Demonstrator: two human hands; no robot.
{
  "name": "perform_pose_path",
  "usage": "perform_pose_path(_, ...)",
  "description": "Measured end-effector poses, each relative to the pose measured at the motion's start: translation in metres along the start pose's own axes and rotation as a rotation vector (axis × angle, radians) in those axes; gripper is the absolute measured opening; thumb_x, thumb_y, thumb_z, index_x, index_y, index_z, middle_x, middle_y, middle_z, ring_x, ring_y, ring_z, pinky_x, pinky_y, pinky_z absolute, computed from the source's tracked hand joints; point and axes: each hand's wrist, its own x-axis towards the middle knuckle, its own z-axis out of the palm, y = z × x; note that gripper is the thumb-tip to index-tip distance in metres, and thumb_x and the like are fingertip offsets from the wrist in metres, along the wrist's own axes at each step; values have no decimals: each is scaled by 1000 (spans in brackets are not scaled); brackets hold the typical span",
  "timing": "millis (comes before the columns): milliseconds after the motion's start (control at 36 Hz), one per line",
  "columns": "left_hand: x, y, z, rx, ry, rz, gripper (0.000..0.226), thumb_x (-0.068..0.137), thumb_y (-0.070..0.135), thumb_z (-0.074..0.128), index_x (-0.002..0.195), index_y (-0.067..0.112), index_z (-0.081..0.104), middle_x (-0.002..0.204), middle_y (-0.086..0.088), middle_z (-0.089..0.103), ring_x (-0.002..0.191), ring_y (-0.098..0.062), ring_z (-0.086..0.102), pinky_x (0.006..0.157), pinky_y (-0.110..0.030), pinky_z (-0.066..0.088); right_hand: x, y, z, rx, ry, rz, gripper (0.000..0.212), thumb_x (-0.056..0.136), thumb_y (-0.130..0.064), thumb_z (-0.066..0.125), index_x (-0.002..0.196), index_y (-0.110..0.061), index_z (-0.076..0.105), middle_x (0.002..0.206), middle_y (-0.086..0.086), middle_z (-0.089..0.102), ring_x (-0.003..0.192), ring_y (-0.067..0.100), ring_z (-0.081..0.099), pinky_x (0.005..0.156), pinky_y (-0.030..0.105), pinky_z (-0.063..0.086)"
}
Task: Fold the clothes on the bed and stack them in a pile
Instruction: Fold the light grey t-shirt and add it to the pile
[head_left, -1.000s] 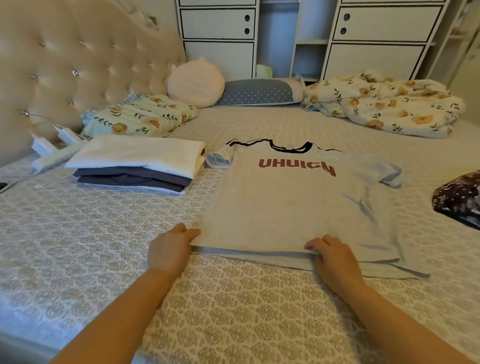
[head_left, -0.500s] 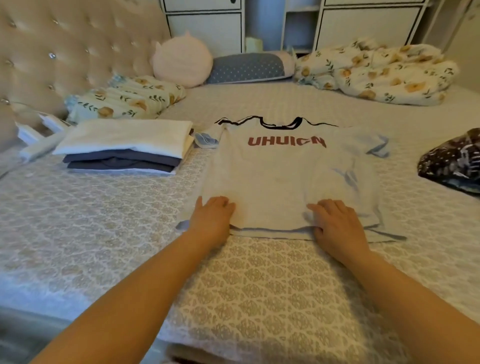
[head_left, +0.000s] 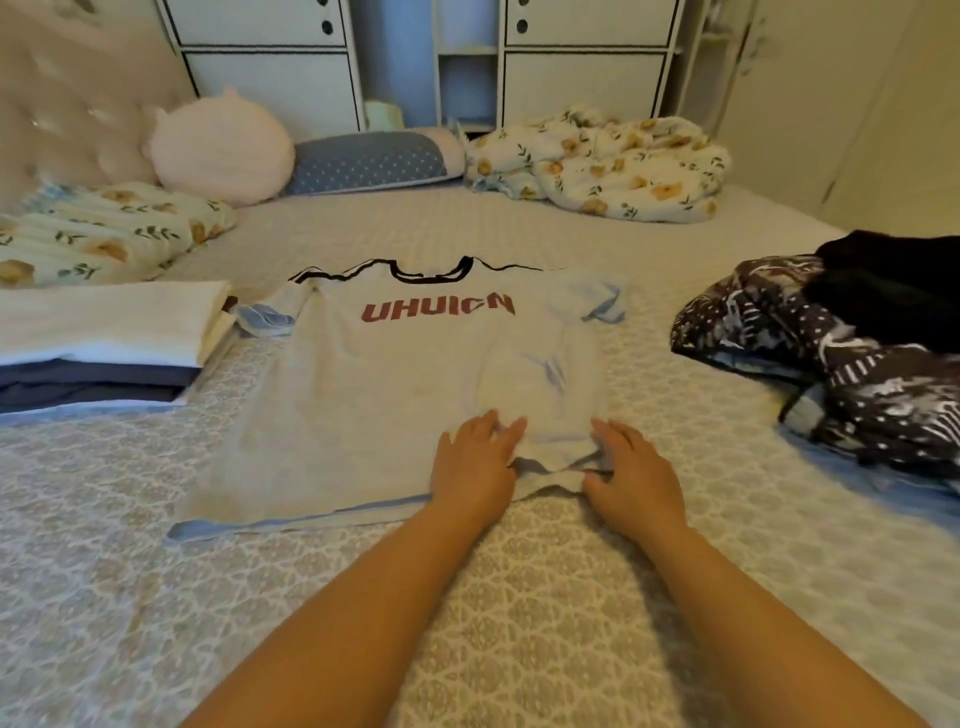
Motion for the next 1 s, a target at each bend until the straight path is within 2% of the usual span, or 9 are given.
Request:
perform_pose_path(194, -2, 9, 13, -172, 96, -18, 45, 101, 30, 37, 145, 39, 34, 158, 1, 22, 142, -22, 24, 116, -44, 16, 14, 12, -8, 40, 112, 80, 44, 91, -9, 49, 135, -18, 50, 127, 10, 54, 112, 29, 49, 83, 35, 43)
perform_pose_path(306, -11, 0, 7, -276, 223, 97, 52, 95, 8, 45, 143, 28, 41, 155, -5, 27, 139, -26, 30, 115, -38, 22, 21, 34, -28, 76, 264, 204, 25, 92, -14, 47, 112, -15, 62, 93, 13, 66, 69, 28, 53, 51, 28, 33)
perform_pose_path(417, -14, -4, 9, -100, 170, 204, 55, 98, 19, 42, 149, 35, 24, 159, -1, 14, 142, -23, 21, 116, -38, 18, 7, 63, -36, -23, 301, 366, 34, 97, -29, 41, 72, -13, 57, 82, 13, 64, 58, 21, 46, 49, 28, 29)
perform_pose_path(472, -14, -4, 11, 12, 83, 216, 54, 101, 27, 34, 150, 39, 15, 161, 3, 4, 145, -20, 10, 117, -39, 11, -1, 71, -37, -138, 296, 367, 30, 95, -32, 44, 76, -15, 59, 82, 7, 61, 67, 22, 50, 52, 29, 33)
perform_pose_path(556, -14, -3, 11, 71, 2, 185, 51, 102, 33, 29, 150, 41, 12, 161, 6, -1, 146, -19, 3, 118, -41, 7, -6, 74, -36, -208, 301, 307, 20, 93, -29, 46, 102, -15, 58, 107, 8, 55, 94, 28, 51, 64, 32, 36)
perform_pose_path(639, -16, -1, 10, 73, -44, 167, 49, 103, 37, 25, 151, 41, 11, 161, 7, -2, 146, -17, 3, 118, -41, 7, -1, 68, -35, -275, 256, 149, 22, 95, -17, 44, 114, -15, 54, 115, 7, 52, 98, 27, 50, 63, 32, 33)
perform_pose_path(778, -19, 0, 6, -26, -30, 164, 47, 104, 30, 27, 150, 38, 18, 160, 10, 6, 145, -14, 9, 119, -37, 7, -2, 65, -46, -290, 325, 19, 11, 89, -4, 53, 94, -9, 61, 98, 9, 57, 83, 28, 53, 58, 32, 32)
perform_pose_path(889, -26, -4, 7, -40, 27, 189, 46, 104, 31, 29, 149, 37, 24, 158, 14, 13, 145, -11, 8, 119, -38, 0, -17, 67, -51, -359, 459, -249, 22, 58, 16, 75, 64, -1, 61, 68, 18, 56, 54, 32, 52, 45, 33, 35)
perform_pose_path(1000, -31, -12, 9, 23, -52, 255, 47, 103, 41, 24, 150, 42, 15, 160, 13, 0, 146, -12, 2, 119, -42, 4, -20, 70, -43, -433, 310, -168, 8, 77, 4, 68, 78, -4, 66, 86, 14, 58, 74, 33, 54, 56, 33, 30)
